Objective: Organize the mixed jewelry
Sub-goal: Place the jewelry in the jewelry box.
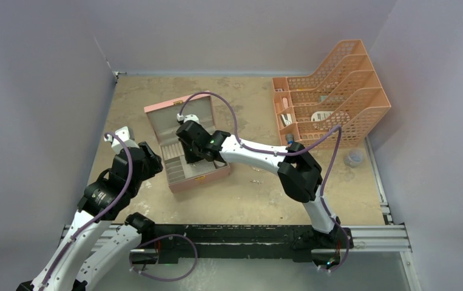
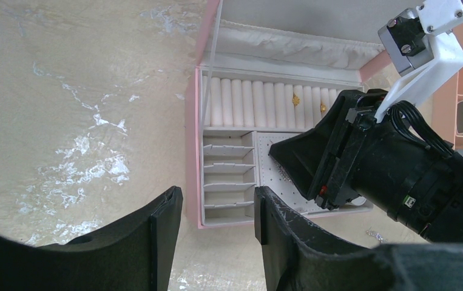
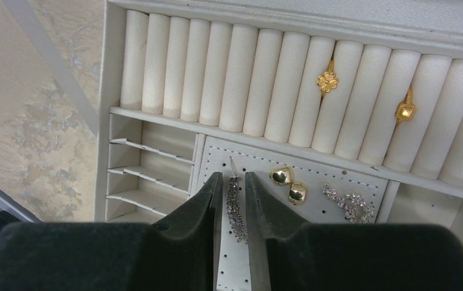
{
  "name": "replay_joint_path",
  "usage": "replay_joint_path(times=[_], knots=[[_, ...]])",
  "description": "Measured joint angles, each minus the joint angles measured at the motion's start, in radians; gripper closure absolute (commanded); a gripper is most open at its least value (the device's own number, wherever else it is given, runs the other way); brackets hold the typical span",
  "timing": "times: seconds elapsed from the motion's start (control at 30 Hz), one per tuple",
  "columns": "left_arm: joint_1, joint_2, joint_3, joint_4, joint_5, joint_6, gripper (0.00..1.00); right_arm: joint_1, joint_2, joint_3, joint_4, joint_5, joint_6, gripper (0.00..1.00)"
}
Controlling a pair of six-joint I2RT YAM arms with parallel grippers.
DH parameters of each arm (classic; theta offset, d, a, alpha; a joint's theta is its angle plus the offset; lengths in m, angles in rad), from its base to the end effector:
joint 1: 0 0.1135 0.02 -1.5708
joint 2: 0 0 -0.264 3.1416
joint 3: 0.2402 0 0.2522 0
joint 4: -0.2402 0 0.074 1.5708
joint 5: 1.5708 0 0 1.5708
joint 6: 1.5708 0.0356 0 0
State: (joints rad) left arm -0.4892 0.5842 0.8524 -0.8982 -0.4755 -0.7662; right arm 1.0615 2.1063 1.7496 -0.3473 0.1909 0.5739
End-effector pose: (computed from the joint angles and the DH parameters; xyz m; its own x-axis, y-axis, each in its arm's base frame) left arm 0.1007 -0.0352 0.3196 -0.4380 -0.4652 -0.7692 -0.2948 0.8827 -0.3660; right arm 0.2440 0.4230 0.2407 -0.6921 -0.1461 -0.7068 -0.4893 0.8149 0.3107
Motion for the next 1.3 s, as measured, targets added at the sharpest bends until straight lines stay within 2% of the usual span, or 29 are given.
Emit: replay_joint_path(times=[0.7, 1.07, 1.3], knots=[[0.0, 0.0, 0.0, 0.0, 0.0, 0.0, 0.53, 0.011, 0.0, -0.002, 0.002, 0.001, 0.016, 0.99], [0.0, 0.0, 0.0, 0.0, 0.0, 0.0, 0.53, 0.003, -0.004, -0.002, -0.008, -0.005, -0.005, 1.0], [0.0, -0.001, 0.0, 0.0, 0.0, 0.0, 0.53, -0.012, -0.012, 0.019, -0.082, -0.031, -0.053, 1.0]])
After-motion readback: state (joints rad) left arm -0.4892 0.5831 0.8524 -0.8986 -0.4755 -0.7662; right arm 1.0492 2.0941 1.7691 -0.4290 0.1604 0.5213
